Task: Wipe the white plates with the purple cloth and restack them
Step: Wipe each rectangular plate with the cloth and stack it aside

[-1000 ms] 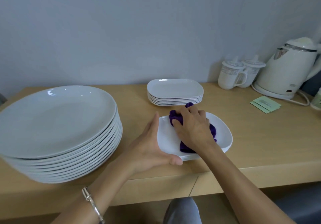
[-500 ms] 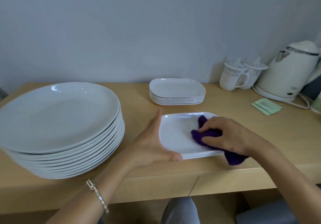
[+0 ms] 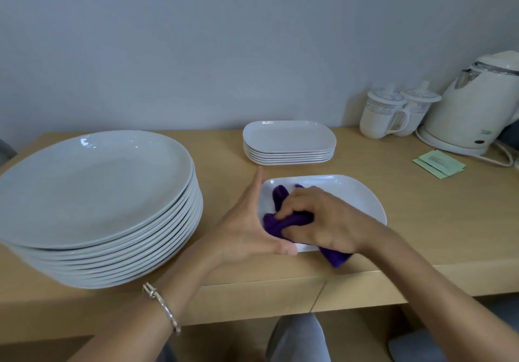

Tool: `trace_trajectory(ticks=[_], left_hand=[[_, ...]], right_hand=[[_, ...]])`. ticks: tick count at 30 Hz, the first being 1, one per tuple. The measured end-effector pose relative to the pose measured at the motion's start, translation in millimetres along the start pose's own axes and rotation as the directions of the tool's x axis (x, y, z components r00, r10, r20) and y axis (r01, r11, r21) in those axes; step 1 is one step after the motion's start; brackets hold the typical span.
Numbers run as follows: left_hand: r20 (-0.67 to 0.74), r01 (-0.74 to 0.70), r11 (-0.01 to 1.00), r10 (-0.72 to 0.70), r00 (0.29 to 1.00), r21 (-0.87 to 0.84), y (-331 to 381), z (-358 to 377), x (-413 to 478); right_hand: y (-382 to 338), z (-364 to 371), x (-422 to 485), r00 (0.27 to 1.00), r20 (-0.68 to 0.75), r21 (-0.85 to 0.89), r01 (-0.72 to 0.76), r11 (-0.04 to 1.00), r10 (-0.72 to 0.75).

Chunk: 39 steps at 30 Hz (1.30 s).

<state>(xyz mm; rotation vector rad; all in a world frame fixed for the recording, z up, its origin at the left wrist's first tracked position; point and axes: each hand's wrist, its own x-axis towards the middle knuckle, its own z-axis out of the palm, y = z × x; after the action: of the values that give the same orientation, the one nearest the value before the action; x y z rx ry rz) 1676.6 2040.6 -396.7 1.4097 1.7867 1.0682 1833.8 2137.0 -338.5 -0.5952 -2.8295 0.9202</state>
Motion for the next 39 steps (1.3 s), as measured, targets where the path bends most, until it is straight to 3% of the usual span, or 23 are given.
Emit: trace_trajectory(ticks=[3,6,10,12,14,18,20,22,26,31,35,39], left_hand=[[0.017,0.024,0.999,-0.024,1.0,0.028,-1.3,-0.5,1.9],[0.009,0.034,0.997,-0.034,0.999,0.076,-0.2,-1.2,2.0],[0.016,0.033,0.997,-0.034,0.999,0.075,-1.4,-1.1,0.9],[0.009,0.015,0.999,-0.015,1.0,0.041,-2.9,0.3,1.5],[0.001,0.022,1.0,-0.022,1.0,0.0,-1.8,0.9,-0.3],[0.015,-0.001,1.0,0.001,1.0,-0.018,-1.4,-0.3,-0.9],[0.025,-0.014,1.0,0.014,1.0,-0.012,-1.6,-1.3,0.9],[0.016,-0.002,1.0,0.002,1.0,0.012,-3.9,-0.9,1.5],[-0.003,0.041,0.998,-0.041,0.999,0.049,-1.3,-2.2,-2.1],[-0.001,0.014,1.0,-0.014,1.0,0.024,5.5,-2.1,-5.2],[-0.009,-0.001,0.999,0.0,1.0,-0.042,-2.7,-0.8,-3.1],[0.017,0.012,0.998,-0.011,1.0,-0.066,-5.3,-0.6,-1.9]], right_hand=[[16.7,-26.2,-19.3,0.988,0.066,-0.081,-0.132,0.988,0.137],[39.3,-38.3,-14.7,0.954,-0.167,-0.131,-0.271,0.954,0.248],[37.5,-3.6,27.3,0.846,-0.426,-0.225,-0.442,0.868,0.32],[20.9,21.0,43.9,0.871,-0.437,-0.257,-0.358,0.898,0.222],[6.6,34.1,46.3,0.927,-0.367,-0.261,-0.178,0.949,0.073],[0.4,16.5,15.2,0.985,-0.158,-0.059,0.054,0.997,-0.063],[4.7,-2.4,-2.2,1.0,0.001,-0.013,0.01,1.0,-0.01],[15.4,-22.5,-16.4,0.993,0.053,-0.079,-0.105,0.991,0.11],[41.4,-42.7,-19.2,0.954,-0.156,-0.118,-0.275,0.954,0.256],[35.9,1.7,34.5,0.85,-0.45,-0.178,-0.385,0.906,0.273],[1.0,35.2,48.8,0.918,-0.386,-0.256,-0.206,0.945,0.096],[-4.6,22.9,18.2,0.975,-0.22,-0.079,0.026,0.997,-0.043]])
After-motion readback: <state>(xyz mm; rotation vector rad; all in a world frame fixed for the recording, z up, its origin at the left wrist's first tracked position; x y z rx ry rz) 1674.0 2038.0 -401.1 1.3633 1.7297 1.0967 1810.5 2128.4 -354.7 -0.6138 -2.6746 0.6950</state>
